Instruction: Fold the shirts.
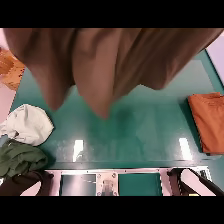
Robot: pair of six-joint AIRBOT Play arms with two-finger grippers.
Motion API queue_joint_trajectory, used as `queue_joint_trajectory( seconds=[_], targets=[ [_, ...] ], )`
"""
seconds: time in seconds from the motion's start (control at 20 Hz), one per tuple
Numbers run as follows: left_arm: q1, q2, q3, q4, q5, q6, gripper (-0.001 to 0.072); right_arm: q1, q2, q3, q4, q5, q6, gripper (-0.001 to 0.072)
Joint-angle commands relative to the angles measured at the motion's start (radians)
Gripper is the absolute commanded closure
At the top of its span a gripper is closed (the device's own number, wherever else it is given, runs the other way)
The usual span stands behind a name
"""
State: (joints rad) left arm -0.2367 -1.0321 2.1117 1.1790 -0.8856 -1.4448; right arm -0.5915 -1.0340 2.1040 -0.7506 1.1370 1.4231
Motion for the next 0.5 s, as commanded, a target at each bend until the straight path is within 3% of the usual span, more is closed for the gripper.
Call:
queue_joint_trajectory(
  seconds=[0.0, 0.25, 0.45],
  targets=[
    [-0.001, 0.022, -0.009, -0.13, 0.089, 0.06, 0.0681, -0.01, 0.05, 0.0, 0.007, -0.083, -0.022, 0.0697],
    [0.0, -0.034, -0.193, -0.067, 0.014, 0.043, 0.0681, 0.109, -0.018, -0.225, 0.043, -0.1, -0.121, 0.0697],
    [0.0, -0.241, -0.282, -0.061, -0.034, 0.037, 0.0681, 0.334, -0.228, -0.402, 0.024, -0.188, -0.168, 0.0697]
  ],
)
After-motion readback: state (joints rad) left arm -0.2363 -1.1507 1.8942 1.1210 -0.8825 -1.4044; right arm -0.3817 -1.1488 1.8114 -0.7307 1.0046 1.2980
